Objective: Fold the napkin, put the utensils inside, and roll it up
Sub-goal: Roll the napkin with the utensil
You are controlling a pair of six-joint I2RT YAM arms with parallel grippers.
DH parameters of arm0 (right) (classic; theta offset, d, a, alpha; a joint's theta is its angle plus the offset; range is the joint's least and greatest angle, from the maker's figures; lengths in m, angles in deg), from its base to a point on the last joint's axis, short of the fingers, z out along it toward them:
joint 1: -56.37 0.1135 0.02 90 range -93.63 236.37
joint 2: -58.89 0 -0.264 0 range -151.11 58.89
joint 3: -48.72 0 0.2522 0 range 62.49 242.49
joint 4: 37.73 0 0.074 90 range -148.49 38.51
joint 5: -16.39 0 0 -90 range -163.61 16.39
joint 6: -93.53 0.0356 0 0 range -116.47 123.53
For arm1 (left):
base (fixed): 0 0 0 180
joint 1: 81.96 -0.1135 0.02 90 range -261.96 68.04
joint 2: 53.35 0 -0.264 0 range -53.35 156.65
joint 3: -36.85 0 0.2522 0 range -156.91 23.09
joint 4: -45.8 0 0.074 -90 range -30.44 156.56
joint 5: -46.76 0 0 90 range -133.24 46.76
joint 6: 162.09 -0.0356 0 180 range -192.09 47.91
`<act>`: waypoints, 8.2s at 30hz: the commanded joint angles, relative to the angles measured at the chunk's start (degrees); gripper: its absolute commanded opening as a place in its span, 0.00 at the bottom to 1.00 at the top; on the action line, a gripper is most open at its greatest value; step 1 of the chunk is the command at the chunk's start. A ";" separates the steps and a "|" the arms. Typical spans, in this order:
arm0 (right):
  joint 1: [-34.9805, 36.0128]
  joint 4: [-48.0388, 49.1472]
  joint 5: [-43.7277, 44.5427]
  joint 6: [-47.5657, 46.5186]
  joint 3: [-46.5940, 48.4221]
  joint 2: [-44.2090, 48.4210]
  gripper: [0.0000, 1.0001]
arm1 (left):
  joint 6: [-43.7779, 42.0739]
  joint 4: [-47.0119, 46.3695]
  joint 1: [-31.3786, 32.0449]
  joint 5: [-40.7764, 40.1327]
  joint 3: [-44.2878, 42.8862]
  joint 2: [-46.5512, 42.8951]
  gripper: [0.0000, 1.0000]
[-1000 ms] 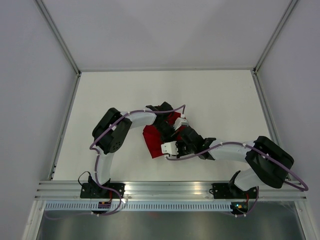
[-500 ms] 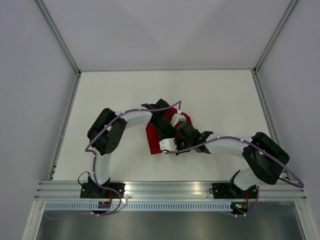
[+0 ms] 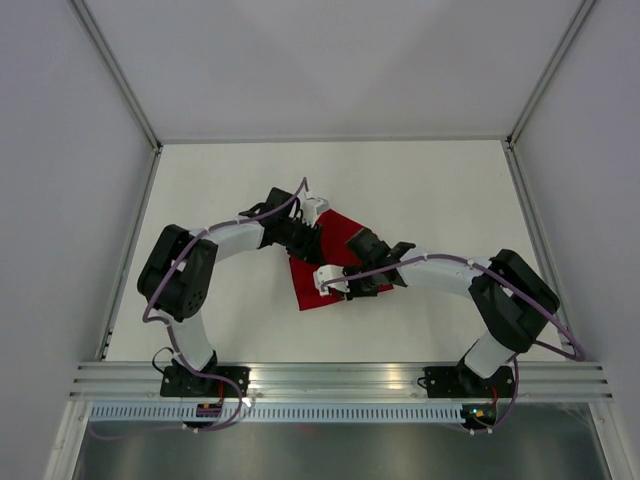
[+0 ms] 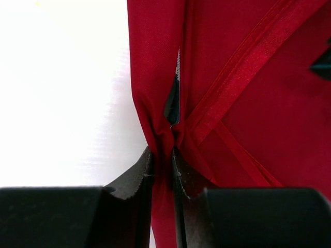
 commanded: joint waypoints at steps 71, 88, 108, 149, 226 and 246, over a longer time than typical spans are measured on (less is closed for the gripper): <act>-14.80 -56.55 -22.70 -7.66 54.75 -49.06 0.08 | -48.21 -54.26 37.36 -45.06 32.80 -3.45 0.32; -15.50 -50.23 -25.07 -0.73 52.55 -41.60 0.56 | -38.63 -30.01 33.84 -28.44 23.92 -5.74 0.02; -38.08 -9.09 -25.24 38.14 37.36 -13.23 0.64 | -23.70 -17.26 24.81 -8.85 16.81 -8.20 0.02; -2.33 1.19 -5.39 7.28 -6.43 11.59 0.67 | -9.97 4.46 10.11 22.46 -4.12 17.11 0.02; -14.80 -40.71 -20.77 -0.80 36.62 -36.57 0.00 | 24.67 -53.11 -11.78 -20.24 35.78 -32.61 0.51; -15.07 -49.60 -19.71 2.10 50.00 -47.57 0.00 | -31.05 -37.87 33.37 -53.03 29.98 -28.26 0.59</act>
